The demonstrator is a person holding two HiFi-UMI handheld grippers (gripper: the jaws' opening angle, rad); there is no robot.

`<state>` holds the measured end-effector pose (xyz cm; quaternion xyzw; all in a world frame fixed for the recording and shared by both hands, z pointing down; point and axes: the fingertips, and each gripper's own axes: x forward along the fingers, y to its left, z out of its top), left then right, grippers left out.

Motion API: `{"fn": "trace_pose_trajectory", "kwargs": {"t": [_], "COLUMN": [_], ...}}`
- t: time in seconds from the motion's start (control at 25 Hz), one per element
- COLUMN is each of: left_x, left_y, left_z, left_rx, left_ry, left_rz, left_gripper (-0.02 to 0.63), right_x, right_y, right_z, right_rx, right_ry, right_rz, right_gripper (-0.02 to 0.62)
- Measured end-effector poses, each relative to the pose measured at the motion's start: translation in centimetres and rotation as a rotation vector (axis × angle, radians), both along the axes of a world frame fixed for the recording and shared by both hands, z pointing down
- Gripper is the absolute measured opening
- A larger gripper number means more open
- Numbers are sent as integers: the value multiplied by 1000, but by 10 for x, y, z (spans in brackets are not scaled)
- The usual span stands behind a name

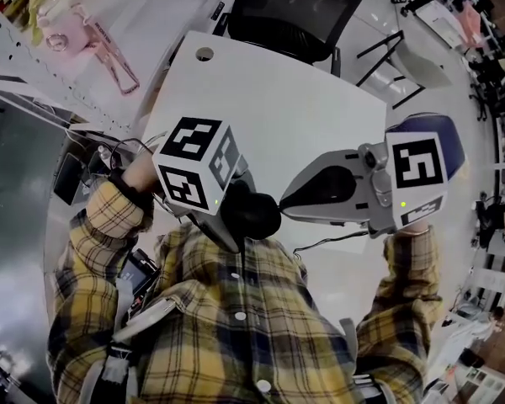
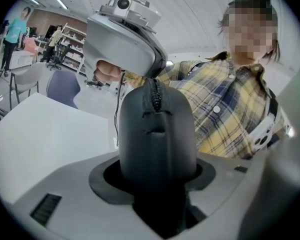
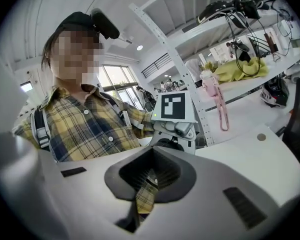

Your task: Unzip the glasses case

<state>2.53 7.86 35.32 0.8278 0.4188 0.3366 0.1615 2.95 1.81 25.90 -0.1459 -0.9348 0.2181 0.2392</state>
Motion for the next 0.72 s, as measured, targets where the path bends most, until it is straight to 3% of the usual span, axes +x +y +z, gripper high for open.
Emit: {"fn": "trace_pose_trajectory", "kwargs": {"t": [0.44, 0.6, 0.72], "left_x": [1, 4, 6], "left_y": [-5, -12, -16], "left_z": [-32, -49, -57], "left_rx": [-187, -289, -313], "left_ry": [203, 290, 325], "left_rz": [-23, -66, -92], "left_gripper": [247, 247, 247], "right_x": [-2, 0, 1], "right_y": [-8, -10, -9], "right_z": [-23, -31, -35], "right_rx": [28, 58, 72], "right_ry": [-154, -193, -212], "right_rz": [77, 96, 108], "right_gripper": [-2, -2, -2]}}
